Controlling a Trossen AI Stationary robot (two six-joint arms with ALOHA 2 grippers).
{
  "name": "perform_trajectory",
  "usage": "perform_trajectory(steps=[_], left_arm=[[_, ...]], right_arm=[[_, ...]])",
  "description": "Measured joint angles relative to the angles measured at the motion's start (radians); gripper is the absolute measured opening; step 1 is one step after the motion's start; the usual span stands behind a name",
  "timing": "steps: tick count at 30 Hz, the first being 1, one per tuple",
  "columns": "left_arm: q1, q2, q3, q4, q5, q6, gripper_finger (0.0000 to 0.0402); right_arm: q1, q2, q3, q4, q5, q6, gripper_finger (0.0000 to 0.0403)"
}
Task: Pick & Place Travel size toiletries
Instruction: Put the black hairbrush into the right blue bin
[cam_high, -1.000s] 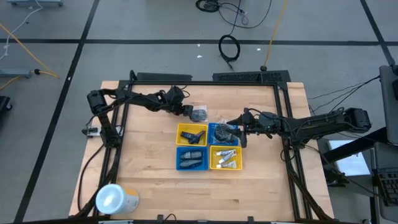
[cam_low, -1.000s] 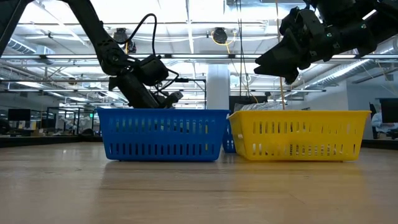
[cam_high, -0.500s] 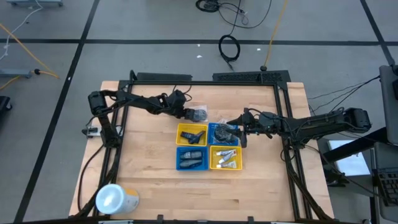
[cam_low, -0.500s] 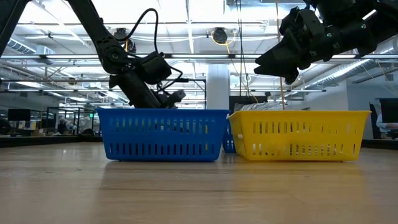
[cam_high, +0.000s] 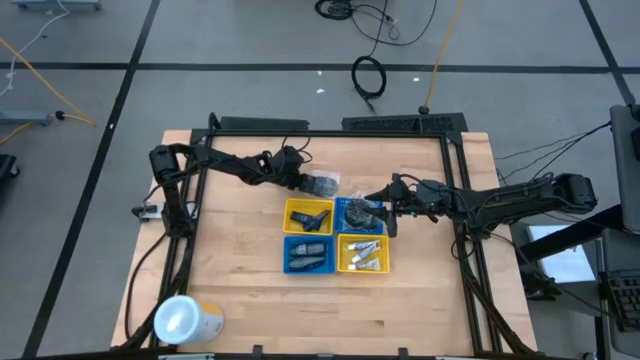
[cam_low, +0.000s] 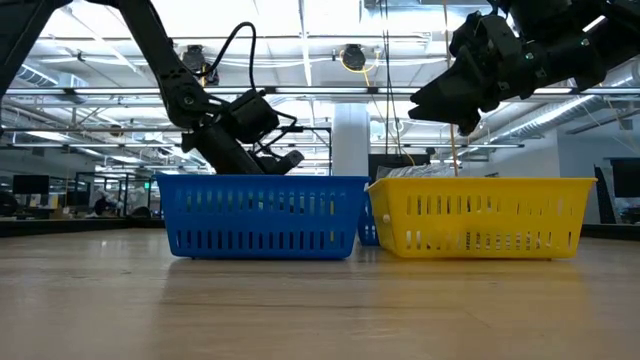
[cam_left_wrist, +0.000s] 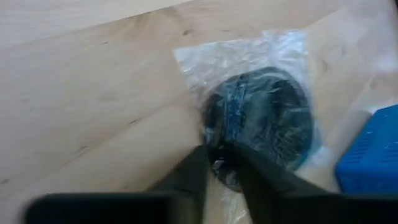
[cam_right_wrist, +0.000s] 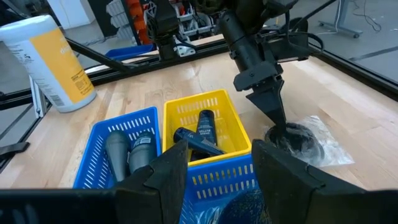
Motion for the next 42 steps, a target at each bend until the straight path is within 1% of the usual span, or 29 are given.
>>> perform_trajectory(steps=[2,3,6,12,16,22,25,32,35,37,42], left_arm=[[0.003,0.001,-0.001,-0.003,0.013,0.032,0.0035],[0.003,0.001,-0.001,-0.003,0.022,0.050,0.0019],[0.001,0.002,-0.001,-0.004,0.056,0.078,0.0005],[0.010,-0.057,-0.009,-0.035,0.054,0.117,0.0000],[0.019,-0.150,-0.008,-0.039,0.046,0.146,0.0000],[0.011,-0.279,-0.006,-0.088,0.019,0.180,0.0000],[-0.004,-0.338,-0.006,-0.107,-0.019,0.204,0.0000],[-0.081,-0.456,-0.005,-0.114,-0.074,0.254,0.0000],[-0.125,-0.488,-0.005,-0.109,-0.108,0.282,0.0000],[-0.155,-0.501,-0.005,-0.091,-0.131,0.293,0.0000],[-0.199,-0.512,-0.005,-0.093,-0.144,0.309,0.0000]], right_arm=[[0.000,0.000,0.000,0.000,0.000,0.000,0.0171],[0.000,0.000,0.000,0.000,0.000,0.000,0.0171],[0.000,0.000,0.000,0.000,0.000,0.000,0.0171],[0.000,0.000,0.000,0.000,0.000,0.000,0.0171],[0.000,0.000,0.000,-0.001,0.000,0.001,0.0171],[0.000,0.000,0.000,0.000,0.000,0.001,0.0171],[0.000,0.000,0.000,0.000,0.000,0.001,0.0171],[0.000,0.000,0.000,0.006,-0.003,0.001,0.0171],[0.000,0.000,0.000,0.015,-0.031,0.010,0.0171],[0.000,0.000,0.000,0.032,-0.054,0.037,0.0171],[0.000,0.000,0.000,0.047,-0.054,0.051,0.0171]])
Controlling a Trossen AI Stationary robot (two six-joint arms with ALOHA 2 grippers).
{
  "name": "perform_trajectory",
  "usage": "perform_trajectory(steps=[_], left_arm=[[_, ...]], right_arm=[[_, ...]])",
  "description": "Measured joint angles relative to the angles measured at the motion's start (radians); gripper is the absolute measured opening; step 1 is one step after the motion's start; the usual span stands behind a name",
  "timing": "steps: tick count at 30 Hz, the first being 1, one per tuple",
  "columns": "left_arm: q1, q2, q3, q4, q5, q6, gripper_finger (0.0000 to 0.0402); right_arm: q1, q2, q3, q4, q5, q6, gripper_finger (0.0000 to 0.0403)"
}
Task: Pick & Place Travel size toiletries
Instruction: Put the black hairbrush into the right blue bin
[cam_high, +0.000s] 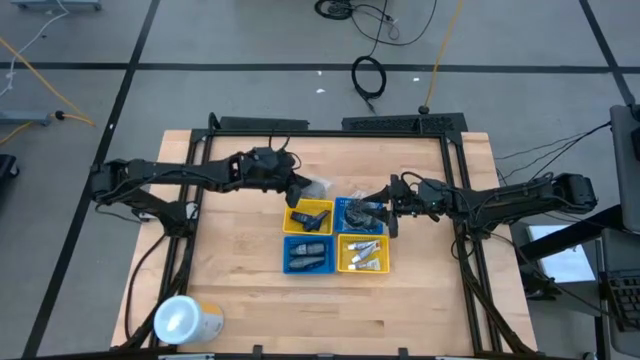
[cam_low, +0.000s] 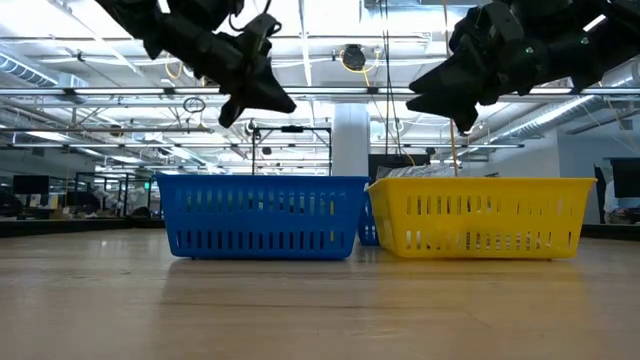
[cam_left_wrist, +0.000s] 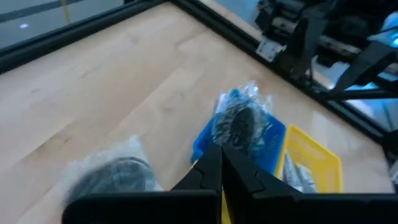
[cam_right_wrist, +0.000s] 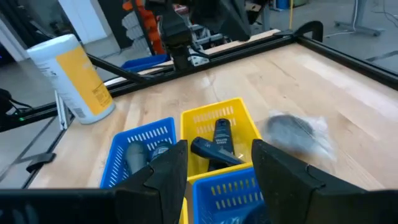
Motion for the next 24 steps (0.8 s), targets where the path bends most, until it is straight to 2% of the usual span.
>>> perform_trajectory(steps=[4,9,13,18,24], left_arm=[[-0.013,0.001,0.000,-0.025,-0.043,0.017,0.0000],[-0.020,0.001,0.000,-0.064,-0.109,0.134,0.0000],[0.033,0.012,0.000,-0.106,-0.184,0.040,0.0008],[0.132,0.075,0.000,-0.106,-0.088,-0.026,0.0059],[0.231,0.164,0.001,-0.102,-0.033,-0.043,0.0127]], right_arm=[[0.000,0.000,0.000,-0.003,0.000,0.000,0.0171],[0.000,0.000,0.000,-0.002,-0.024,0.000,0.0171],[0.000,0.000,0.000,-0.001,-0.024,-0.001,0.0171],[0.000,0.001,0.000,0.000,-0.023,-0.001,0.0171],[0.000,0.001,0.000,0.000,-0.024,-0.001,0.0171]])
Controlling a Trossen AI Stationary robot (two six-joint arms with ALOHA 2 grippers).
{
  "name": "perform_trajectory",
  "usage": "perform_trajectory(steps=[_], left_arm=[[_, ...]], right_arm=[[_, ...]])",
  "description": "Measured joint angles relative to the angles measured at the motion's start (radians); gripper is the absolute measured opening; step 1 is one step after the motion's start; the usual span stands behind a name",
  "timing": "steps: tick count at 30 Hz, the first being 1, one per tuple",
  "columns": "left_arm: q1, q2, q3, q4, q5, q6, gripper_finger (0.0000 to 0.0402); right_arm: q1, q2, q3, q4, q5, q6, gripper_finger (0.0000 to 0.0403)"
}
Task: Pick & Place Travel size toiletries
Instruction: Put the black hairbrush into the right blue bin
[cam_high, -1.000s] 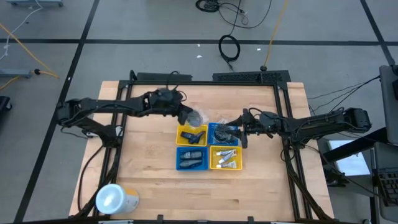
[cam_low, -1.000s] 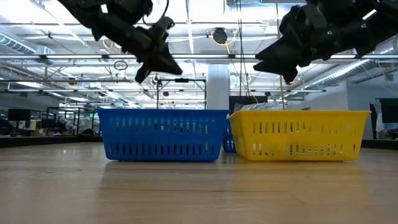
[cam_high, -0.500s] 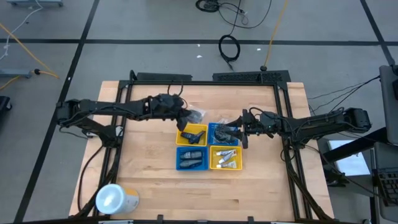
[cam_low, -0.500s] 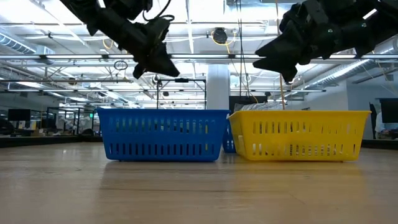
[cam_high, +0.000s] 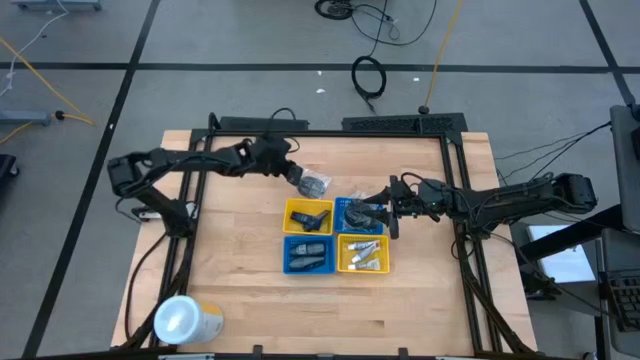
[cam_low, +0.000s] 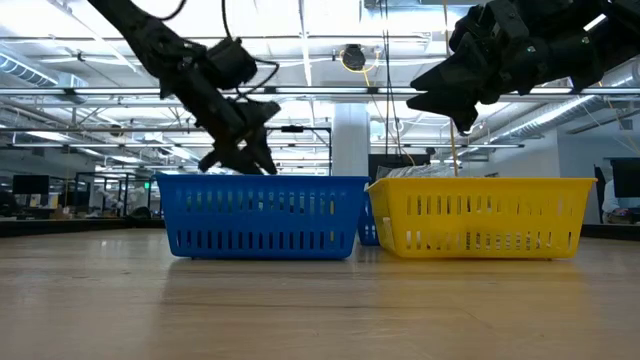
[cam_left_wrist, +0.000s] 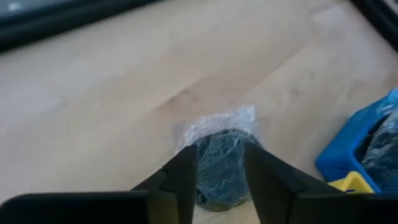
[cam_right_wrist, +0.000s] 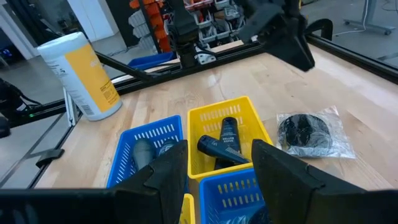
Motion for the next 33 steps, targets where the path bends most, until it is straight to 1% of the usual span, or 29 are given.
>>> perform_trajectory(steps=[6,11,16,20,25,29,33], left_arm=[[0.054,0.096,0.000,0.063,0.114,-0.026,0.0169],[0.065,0.170,0.000,0.130,0.149,-0.026,0.0189],[0.084,0.190,0.000,0.132,0.130,-0.021,0.0200],[0.091,0.190,0.000,0.134,0.105,-0.021,0.0200],[0.085,0.192,0.000,0.138,0.097,-0.010,0.0200],[0.085,0.224,0.000,0.155,0.091,-0.019,0.0200],[0.085,0.273,0.000,0.219,0.110,-0.025,0.0200]], right_arm=[[0.000,0.000,0.000,-0.001,0.000,0.000,0.0171],[0.000,0.000,0.000,-0.001,0.000,0.000,0.0171],[0.000,0.000,0.000,-0.006,-0.001,0.000,0.0171],[0.000,0.000,0.000,-0.008,-0.001,0.000,0.0171],[0.000,0.000,0.000,-0.008,0.000,-0.001,0.0171],[0.000,0.000,0.000,-0.008,0.001,-0.001,0.0171],[0.000,0.000,0.000,-0.008,0.000,-0.001,0.0171]])
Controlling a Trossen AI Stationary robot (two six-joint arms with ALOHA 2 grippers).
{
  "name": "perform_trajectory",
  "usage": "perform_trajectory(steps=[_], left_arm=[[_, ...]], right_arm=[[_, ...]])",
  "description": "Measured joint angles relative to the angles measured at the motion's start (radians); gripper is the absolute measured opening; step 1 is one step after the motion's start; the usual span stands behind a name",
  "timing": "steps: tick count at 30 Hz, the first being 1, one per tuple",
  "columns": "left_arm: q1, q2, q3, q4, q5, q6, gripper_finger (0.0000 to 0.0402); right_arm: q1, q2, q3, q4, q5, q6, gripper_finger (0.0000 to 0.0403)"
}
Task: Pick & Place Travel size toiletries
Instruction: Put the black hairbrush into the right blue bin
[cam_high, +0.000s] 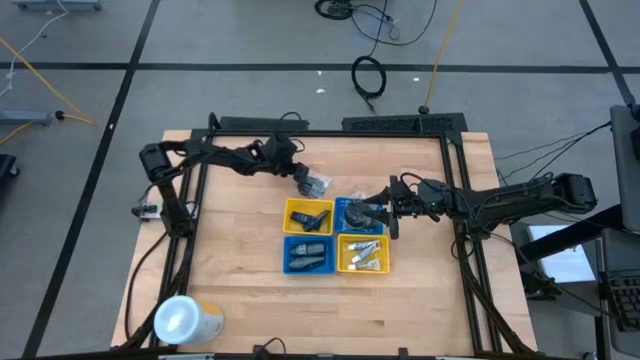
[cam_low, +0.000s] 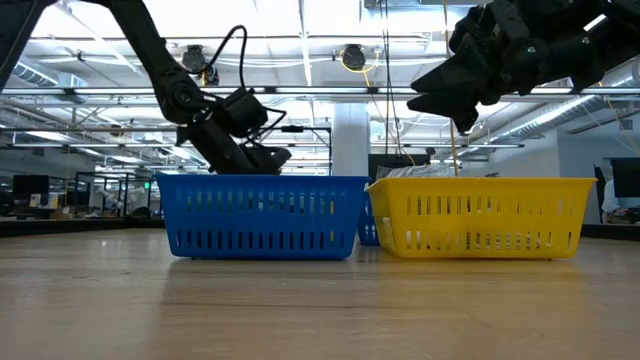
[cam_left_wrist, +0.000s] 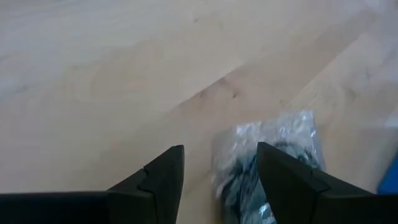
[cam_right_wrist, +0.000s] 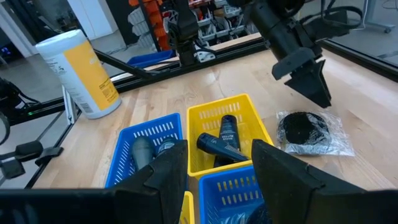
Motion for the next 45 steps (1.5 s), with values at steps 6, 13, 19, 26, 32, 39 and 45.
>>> perform_trajectory(steps=[6,13,19,26,32,39,45], left_arm=[[-0.005,0.023,0.000,0.039,-0.002,0.000,0.0200],[-0.013,0.022,0.000,0.038,-0.004,0.001,0.0200],[-0.041,0.023,0.000,0.038,-0.009,-0.020,0.0200],[-0.057,0.049,0.010,0.032,-0.041,-0.019,0.0200],[-0.058,0.048,0.020,0.015,-0.045,-0.011,0.0172],[-0.057,0.048,0.019,0.014,0.042,0.087,0.0015],[-0.050,0.048,0.019,-0.018,0.033,0.093,0.0001]], right_arm=[[0.000,0.000,0.000,-0.009,0.000,0.000,0.0171],[0.000,0.000,0.000,-0.007,0.001,0.000,0.0171],[0.000,0.000,0.000,-0.007,0.002,-0.003,0.0171],[0.000,0.000,0.000,-0.008,0.002,-0.003,0.0171],[-0.001,0.000,0.000,-0.014,0.002,-0.002,0.0171],[-0.001,0.000,0.000,-0.014,0.003,-0.007,0.0171],[-0.001,0.000,0.000,-0.014,0.003,-0.007,0.0171]])
